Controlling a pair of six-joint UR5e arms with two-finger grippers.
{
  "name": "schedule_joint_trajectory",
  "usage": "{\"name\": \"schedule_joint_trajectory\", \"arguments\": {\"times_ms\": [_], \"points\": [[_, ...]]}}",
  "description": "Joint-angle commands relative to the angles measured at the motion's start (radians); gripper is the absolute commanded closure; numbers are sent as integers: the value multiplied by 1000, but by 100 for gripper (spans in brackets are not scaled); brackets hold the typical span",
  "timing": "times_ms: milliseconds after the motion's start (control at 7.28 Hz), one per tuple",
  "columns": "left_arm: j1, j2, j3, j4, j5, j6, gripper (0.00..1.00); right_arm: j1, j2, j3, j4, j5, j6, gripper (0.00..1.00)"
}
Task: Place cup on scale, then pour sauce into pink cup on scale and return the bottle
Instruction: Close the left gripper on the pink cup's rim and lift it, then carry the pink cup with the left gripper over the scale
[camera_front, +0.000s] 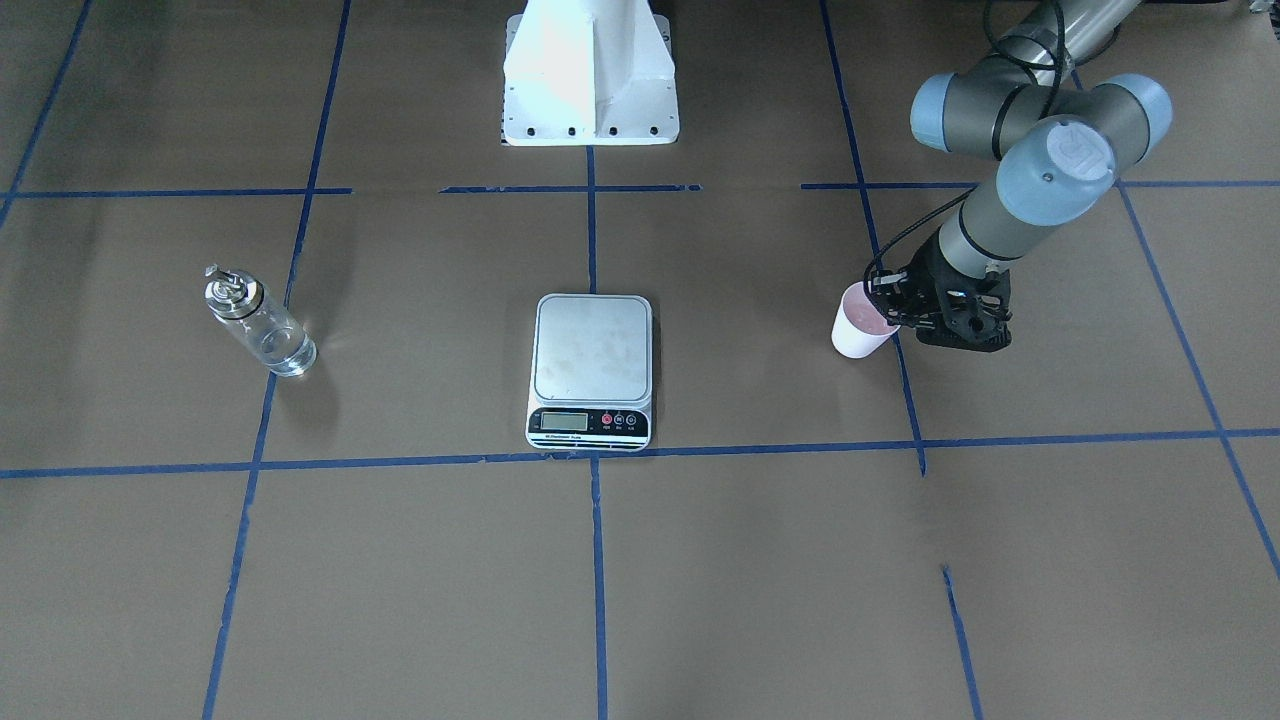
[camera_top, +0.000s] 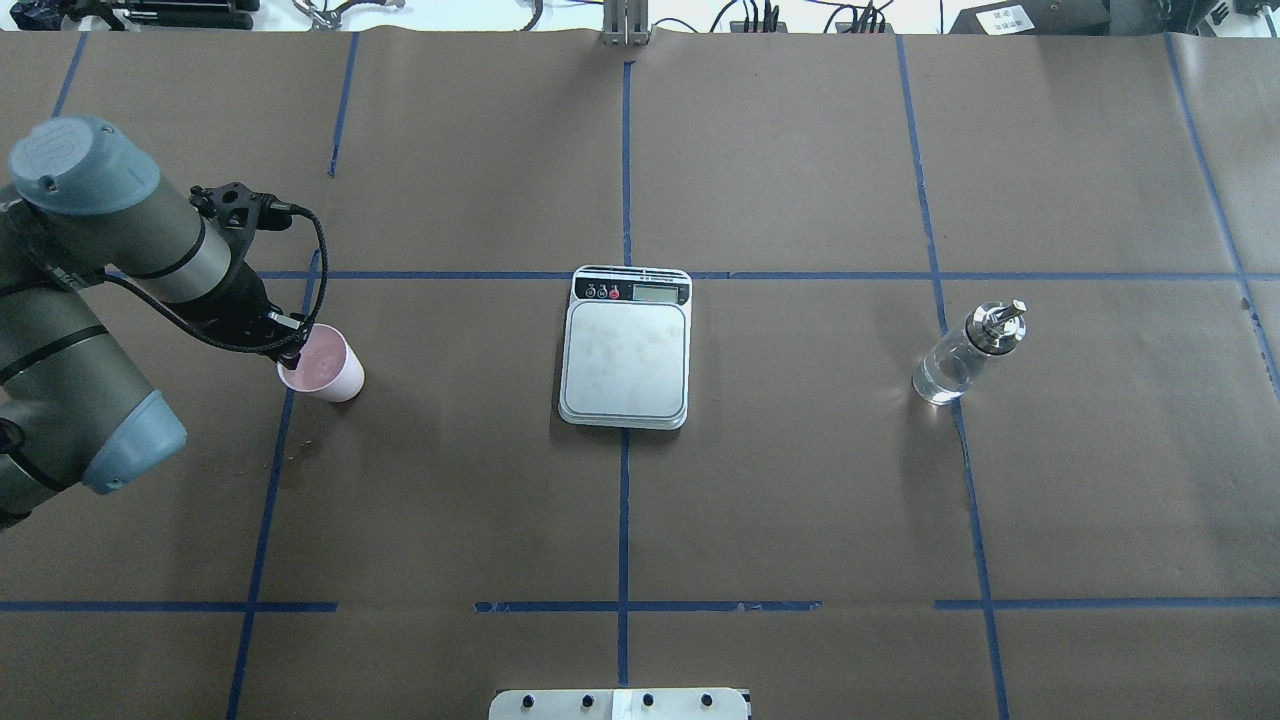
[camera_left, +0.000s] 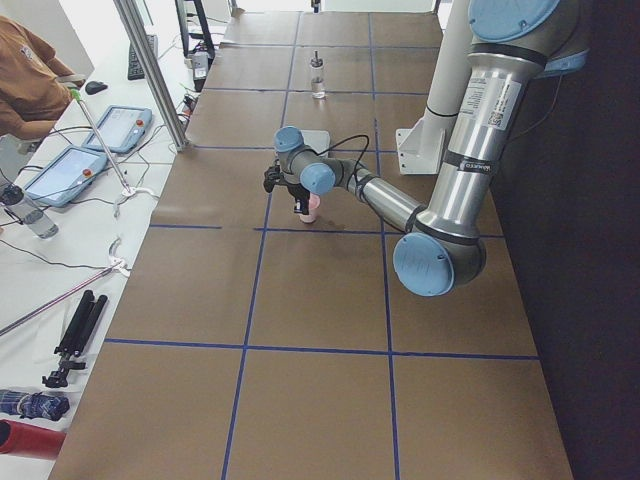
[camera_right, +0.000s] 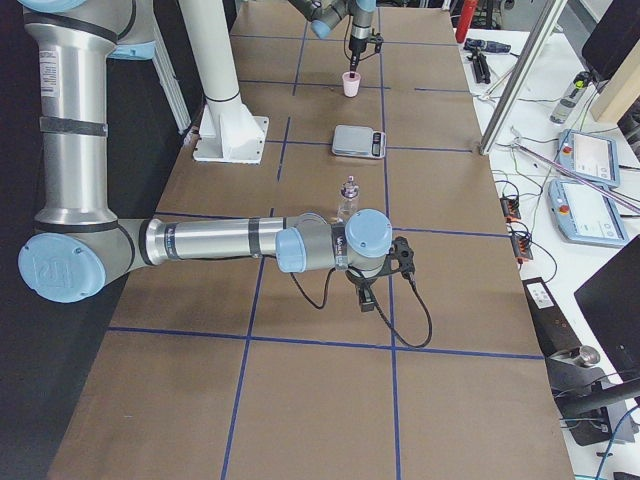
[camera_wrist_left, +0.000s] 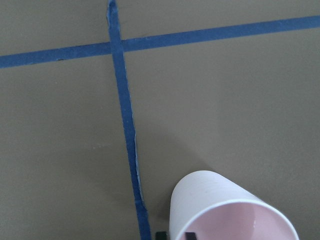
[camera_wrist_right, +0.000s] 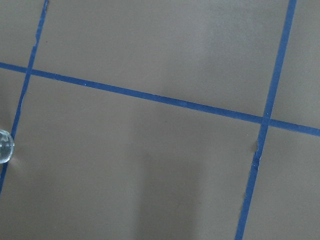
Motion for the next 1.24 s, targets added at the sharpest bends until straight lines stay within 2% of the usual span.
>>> {"name": "schedule_joint_trajectory", "arguments": {"times_ms": [0, 137, 275, 550, 687, 962, 1099], "points": [[-15, -20, -83, 16, -4, -14, 100, 0, 0, 0, 0, 0, 0, 0], [-18, -49, -102, 27, -3, -23, 100, 0, 0, 2, 0, 2, 1, 0], [-3, -113, -96, 26, 6, -157, 100, 0, 0, 2, 2, 4, 1, 0], [126, -231, -82, 27, 139, -345, 100, 0, 0, 3, 2, 5, 1, 0], [140, -285, -53, 27, 160, -376, 100, 0, 0, 3, 2, 5, 1, 0], [178, -461, 124, 73, 212, -402, 100, 0, 0, 5, 2, 8, 1, 0], [206, -489, 174, 75, 230, -404, 100, 0, 0, 5, 0, 10, 1, 0]]}}
